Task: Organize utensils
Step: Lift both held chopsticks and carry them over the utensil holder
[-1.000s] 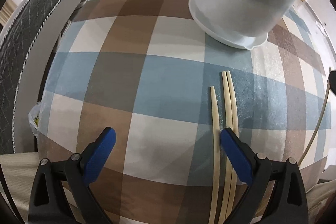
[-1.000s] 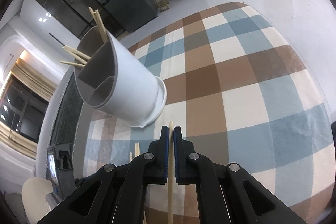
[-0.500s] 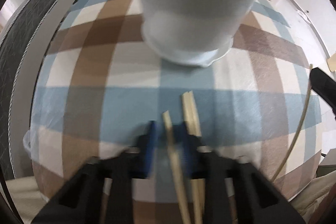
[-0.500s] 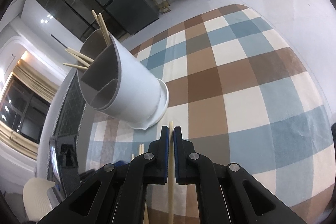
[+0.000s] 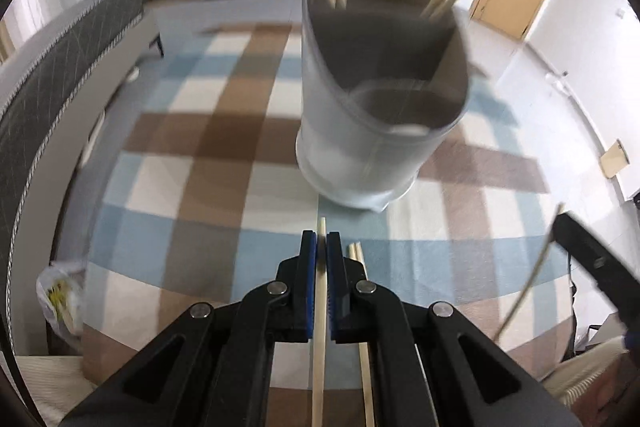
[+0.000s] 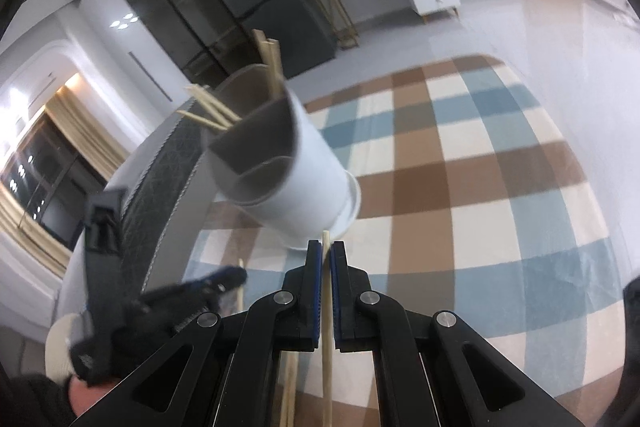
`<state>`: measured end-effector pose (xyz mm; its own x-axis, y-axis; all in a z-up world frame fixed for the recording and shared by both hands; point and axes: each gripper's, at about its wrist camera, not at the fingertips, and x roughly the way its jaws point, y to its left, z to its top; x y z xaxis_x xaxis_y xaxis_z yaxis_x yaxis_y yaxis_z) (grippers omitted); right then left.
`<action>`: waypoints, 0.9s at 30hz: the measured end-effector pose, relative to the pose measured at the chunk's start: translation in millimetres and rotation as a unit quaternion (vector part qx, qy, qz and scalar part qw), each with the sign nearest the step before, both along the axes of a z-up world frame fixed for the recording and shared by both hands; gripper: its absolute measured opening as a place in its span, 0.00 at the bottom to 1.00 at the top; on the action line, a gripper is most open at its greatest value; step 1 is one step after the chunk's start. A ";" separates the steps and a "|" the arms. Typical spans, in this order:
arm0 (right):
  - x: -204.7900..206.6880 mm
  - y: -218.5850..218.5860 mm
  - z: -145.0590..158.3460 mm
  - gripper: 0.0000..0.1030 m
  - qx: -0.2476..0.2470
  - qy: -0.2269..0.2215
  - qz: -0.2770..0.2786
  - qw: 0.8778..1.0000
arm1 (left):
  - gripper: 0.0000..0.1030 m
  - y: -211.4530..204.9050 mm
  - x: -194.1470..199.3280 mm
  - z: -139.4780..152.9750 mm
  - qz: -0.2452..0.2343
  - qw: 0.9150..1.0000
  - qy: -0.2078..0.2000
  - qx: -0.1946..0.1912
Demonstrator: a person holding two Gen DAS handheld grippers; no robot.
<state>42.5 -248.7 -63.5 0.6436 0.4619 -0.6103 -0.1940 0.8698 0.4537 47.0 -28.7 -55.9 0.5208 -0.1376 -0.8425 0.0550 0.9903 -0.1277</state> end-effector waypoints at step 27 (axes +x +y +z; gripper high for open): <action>-77.0 8.0 45.2 0.03 -0.044 -0.096 -0.041 0.994 | 0.00 18.4 -40.2 71.1 -0.067 0.990 -0.120 -0.039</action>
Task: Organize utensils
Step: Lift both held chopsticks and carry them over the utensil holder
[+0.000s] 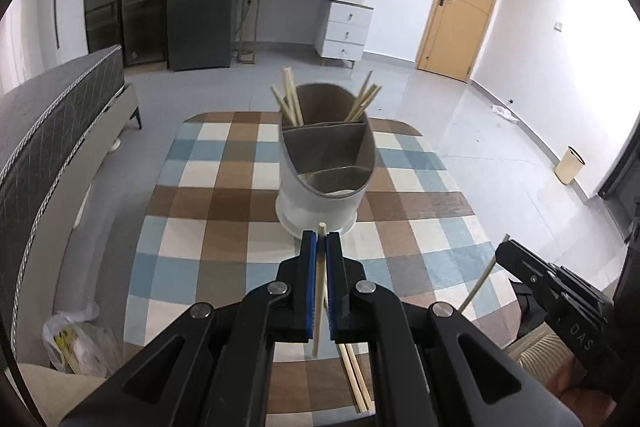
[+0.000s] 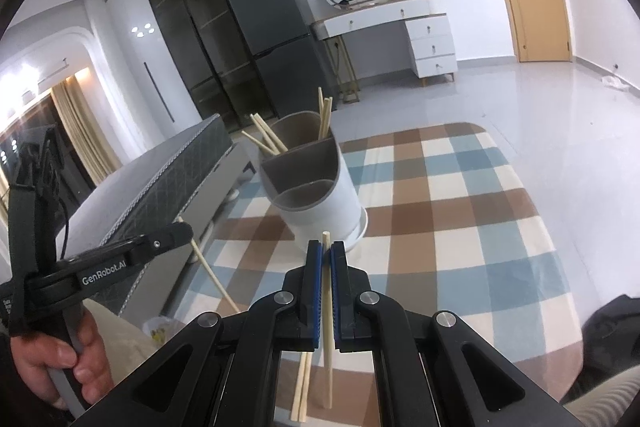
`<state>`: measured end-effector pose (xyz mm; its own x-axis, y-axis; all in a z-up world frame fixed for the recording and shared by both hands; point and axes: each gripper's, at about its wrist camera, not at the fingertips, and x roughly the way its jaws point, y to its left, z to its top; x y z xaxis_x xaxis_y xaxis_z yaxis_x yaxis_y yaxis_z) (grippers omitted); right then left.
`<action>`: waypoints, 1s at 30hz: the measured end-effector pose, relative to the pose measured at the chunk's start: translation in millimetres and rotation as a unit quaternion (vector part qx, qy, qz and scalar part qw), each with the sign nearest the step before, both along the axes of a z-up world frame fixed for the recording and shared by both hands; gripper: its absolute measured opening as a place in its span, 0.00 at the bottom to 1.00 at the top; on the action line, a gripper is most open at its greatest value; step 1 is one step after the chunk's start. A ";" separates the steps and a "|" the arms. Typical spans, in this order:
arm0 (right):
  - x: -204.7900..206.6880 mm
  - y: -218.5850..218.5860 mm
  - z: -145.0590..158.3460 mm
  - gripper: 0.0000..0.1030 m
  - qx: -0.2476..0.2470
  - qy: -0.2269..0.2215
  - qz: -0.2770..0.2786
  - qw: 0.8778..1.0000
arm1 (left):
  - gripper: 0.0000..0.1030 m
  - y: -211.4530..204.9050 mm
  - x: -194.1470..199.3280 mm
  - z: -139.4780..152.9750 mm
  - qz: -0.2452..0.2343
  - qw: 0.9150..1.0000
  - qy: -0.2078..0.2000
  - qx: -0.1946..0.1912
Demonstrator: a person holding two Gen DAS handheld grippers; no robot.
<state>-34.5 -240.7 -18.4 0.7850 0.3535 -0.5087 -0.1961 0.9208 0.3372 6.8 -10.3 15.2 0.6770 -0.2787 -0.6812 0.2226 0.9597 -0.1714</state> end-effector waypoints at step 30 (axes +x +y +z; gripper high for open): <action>44.0 -10.4 134.1 0.03 0.010 -0.122 -0.012 0.992 | 0.00 6.6 31.2 131.6 -0.010 0.993 -0.092 -0.068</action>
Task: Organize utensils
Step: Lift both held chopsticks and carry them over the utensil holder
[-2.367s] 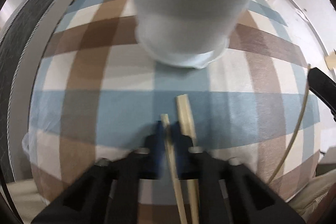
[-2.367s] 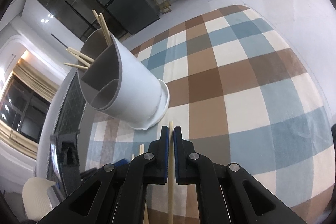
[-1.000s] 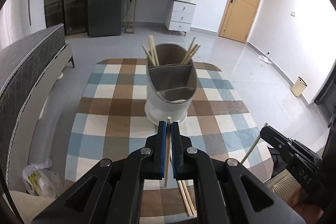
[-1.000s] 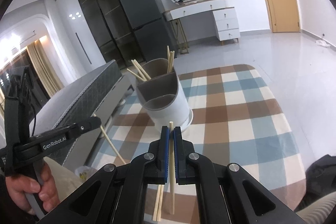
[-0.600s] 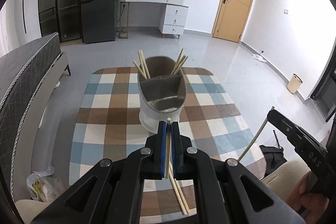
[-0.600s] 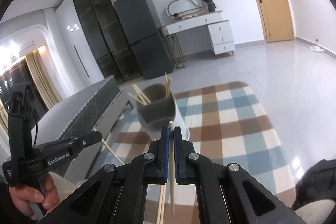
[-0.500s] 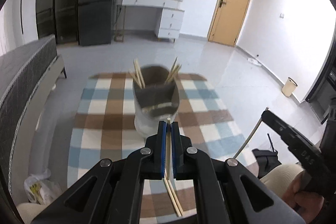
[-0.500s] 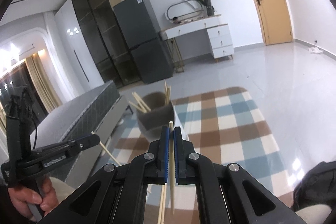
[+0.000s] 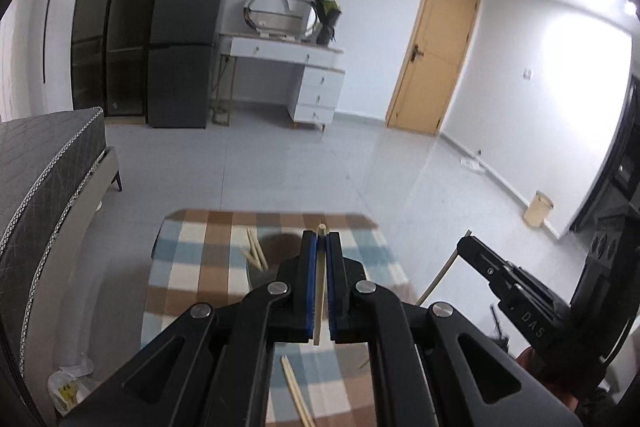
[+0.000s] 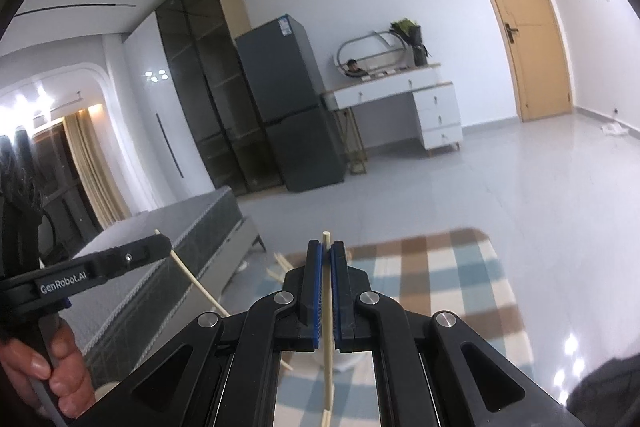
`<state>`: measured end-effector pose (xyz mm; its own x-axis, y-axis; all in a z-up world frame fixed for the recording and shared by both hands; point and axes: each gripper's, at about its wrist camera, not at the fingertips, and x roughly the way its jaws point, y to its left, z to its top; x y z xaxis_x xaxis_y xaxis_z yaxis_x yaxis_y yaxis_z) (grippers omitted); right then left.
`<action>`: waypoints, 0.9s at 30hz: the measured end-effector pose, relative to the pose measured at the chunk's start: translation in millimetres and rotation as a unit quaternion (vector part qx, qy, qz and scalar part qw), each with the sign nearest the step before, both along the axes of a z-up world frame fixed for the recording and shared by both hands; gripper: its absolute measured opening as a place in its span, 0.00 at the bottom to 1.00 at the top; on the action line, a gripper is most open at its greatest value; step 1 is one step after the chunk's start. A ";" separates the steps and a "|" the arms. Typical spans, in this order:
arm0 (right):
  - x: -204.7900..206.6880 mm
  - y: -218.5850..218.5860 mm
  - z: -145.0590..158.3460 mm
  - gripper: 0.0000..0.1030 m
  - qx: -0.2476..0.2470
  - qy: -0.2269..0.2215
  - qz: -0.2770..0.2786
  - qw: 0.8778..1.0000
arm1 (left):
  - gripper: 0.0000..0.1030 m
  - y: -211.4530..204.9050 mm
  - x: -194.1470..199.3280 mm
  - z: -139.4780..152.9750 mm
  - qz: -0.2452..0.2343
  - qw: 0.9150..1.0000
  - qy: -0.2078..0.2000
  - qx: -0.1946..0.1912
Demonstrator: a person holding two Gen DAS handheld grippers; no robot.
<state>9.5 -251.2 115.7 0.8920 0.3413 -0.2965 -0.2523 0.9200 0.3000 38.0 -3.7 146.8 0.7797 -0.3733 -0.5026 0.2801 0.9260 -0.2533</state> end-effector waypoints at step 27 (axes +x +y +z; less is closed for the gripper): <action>130.9 28.3 23.2 0.03 0.023 -0.049 0.004 0.999 | 0.00 17.5 113.7 -26.7 0.057 0.998 -0.002 -0.019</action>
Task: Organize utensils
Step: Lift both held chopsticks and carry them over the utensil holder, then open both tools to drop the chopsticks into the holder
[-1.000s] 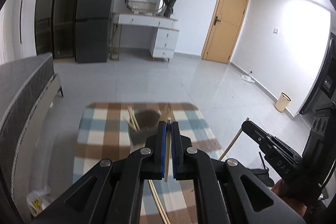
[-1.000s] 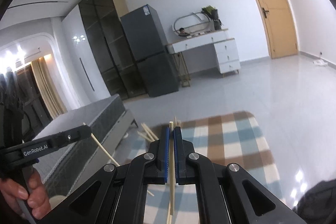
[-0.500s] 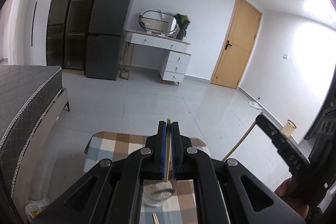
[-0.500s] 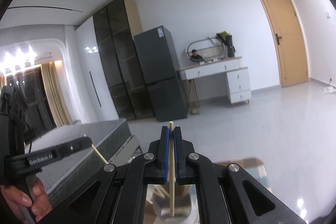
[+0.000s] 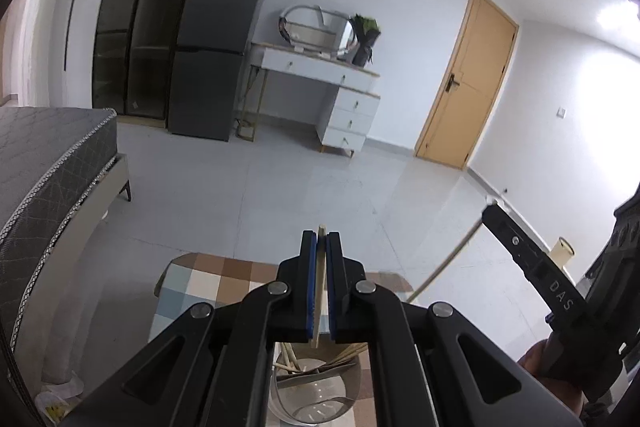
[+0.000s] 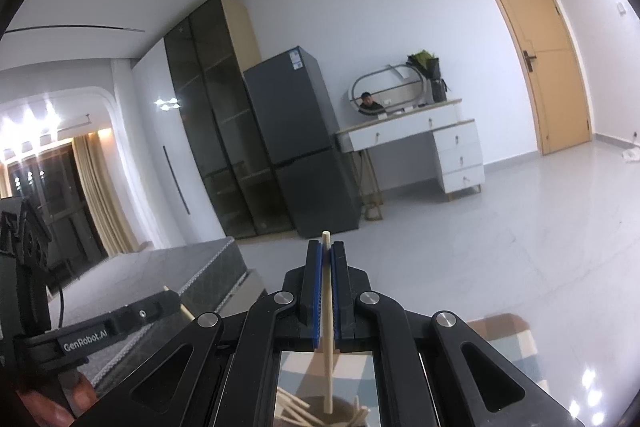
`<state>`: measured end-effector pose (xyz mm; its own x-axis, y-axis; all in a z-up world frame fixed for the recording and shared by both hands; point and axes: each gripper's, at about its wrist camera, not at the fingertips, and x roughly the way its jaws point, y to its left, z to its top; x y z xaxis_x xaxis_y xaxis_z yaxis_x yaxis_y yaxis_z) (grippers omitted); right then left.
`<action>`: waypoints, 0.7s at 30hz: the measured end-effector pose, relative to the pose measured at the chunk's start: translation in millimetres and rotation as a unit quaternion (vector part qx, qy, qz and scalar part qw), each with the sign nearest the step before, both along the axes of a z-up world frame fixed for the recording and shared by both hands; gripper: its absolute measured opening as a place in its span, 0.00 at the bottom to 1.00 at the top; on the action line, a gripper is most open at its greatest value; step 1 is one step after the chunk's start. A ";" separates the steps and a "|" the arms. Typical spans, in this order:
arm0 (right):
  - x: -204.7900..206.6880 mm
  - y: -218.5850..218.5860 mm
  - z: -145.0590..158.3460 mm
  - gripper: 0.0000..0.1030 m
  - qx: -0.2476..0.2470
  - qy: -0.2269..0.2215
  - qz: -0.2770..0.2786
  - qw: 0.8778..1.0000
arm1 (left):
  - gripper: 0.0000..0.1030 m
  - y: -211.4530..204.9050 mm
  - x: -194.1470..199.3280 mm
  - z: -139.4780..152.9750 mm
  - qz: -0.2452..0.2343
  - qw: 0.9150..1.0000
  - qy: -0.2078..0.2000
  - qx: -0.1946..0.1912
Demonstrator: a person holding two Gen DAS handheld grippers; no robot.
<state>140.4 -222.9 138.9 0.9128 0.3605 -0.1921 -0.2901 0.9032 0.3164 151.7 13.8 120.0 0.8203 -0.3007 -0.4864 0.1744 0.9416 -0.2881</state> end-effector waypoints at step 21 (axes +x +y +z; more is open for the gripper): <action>26.4 10.4 -62.0 0.04 -0.033 0.033 0.066 0.997 | 0.00 -21.7 15.9 -41.3 -0.042 0.996 0.053 0.051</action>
